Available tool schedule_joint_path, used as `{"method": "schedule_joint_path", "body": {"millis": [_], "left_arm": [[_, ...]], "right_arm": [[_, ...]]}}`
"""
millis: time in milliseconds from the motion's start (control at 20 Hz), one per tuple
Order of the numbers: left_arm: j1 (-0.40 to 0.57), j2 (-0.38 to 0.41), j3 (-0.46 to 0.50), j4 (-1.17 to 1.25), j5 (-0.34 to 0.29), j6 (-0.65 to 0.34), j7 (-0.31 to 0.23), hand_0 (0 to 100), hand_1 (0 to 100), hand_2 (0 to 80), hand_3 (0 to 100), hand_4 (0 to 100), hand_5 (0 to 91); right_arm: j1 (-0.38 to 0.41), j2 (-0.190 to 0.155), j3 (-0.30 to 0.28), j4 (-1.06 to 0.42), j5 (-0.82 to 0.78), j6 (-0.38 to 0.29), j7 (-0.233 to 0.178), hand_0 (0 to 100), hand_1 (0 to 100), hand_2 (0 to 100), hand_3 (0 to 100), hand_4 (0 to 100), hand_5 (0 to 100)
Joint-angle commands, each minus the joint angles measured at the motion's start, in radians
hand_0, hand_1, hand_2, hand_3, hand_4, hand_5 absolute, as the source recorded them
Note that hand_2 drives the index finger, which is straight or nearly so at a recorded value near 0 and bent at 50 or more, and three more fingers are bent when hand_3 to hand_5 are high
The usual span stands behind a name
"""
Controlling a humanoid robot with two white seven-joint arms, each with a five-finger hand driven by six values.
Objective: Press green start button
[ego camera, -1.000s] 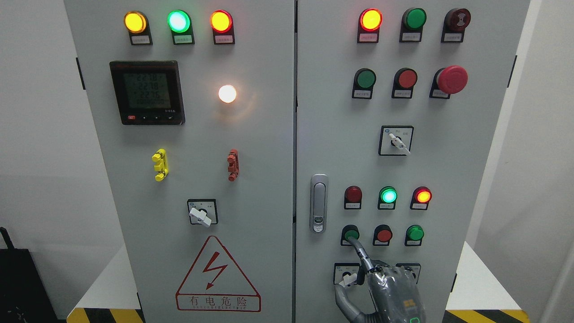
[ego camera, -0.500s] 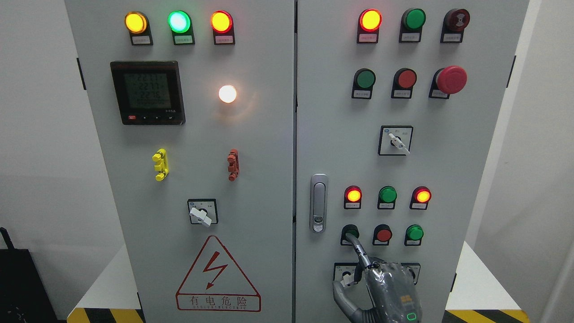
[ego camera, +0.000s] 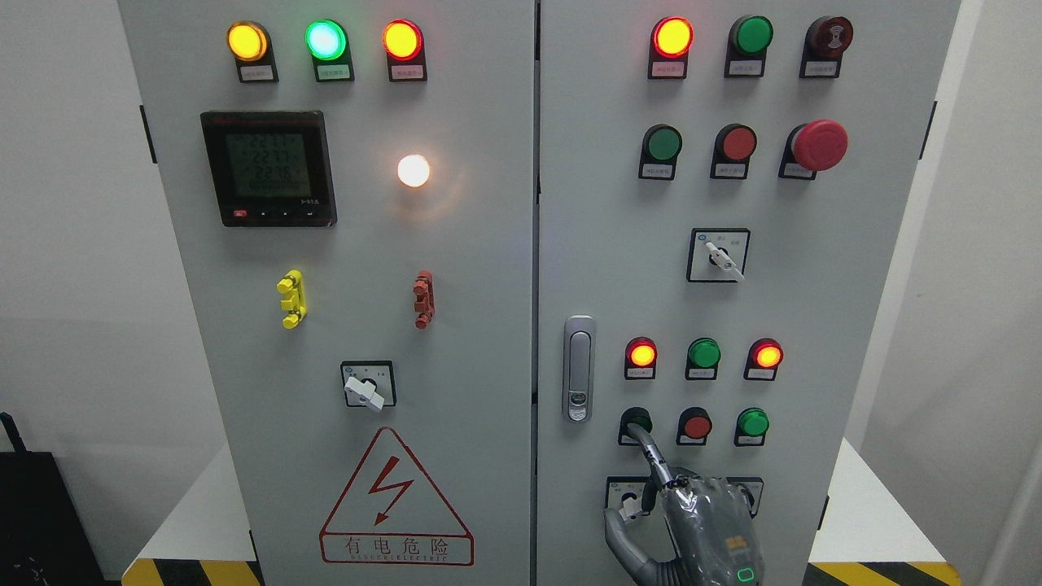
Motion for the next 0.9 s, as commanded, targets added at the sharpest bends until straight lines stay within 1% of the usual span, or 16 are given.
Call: {"method": "schedule_joint_path", "body": {"millis": [0,300,500,550,650,700,750,850], "left_arm": [[0.0,0.0,0.0,0.001,0.0,-0.001,0.0,12,56,0.0,0,0,0.0],[-0.002,0.0,0.0,-0.001,0.0,-0.001,0.0,12,56,0.0,0,0,0.0],[0.0,0.0,0.0,-0.001,0.0,-0.001,0.0,12,56,0.0,0,0,0.0],[0.0,0.0,0.0,-0.001,0.0,-0.001,0.0,12,56,0.0,0,0,0.0],[0.0,0.0,0.0,-0.001,0.0,-0.001,0.0,12,56,0.0,0,0,0.0],[0.0,0.0,0.0,-0.001,0.0,-0.001,0.0,12,56,0.0,0,0,0.0],[0.0,0.0,0.0,-0.001,0.0,-0.001,0.0,12,56,0.0,0,0,0.0],[0.0,0.0,0.0,-0.001,0.0,-0.001,0.0,12,56,0.0,0,0,0.0]], "right_arm": [[0.009,0.001,-0.032,-0.024,-0.022,0.001,0.001,53,35,0,74,81,93],[0.058,0.001,-0.03,-0.095,-0.04,0.001,0.007,55,36,0,74,81,92],[0.084,0.001,-0.024,-0.148,-0.054,0.001,0.011,58,37,0,75,79,89],[0.092,0.001,-0.019,-0.167,-0.076,0.001,0.016,59,37,0,75,79,89],[0.117,0.0,-0.013,-0.199,-0.126,0.0,0.039,63,38,0,74,78,87],[0.132,0.0,-0.012,-0.217,-0.161,-0.003,0.051,65,38,0,73,76,84],[0.147,0.0,-0.006,-0.23,-0.215,-0.003,0.074,67,38,0,71,75,81],[0.175,-0.002,0.019,-0.251,-0.315,-0.003,0.108,73,37,0,64,68,66]]}}
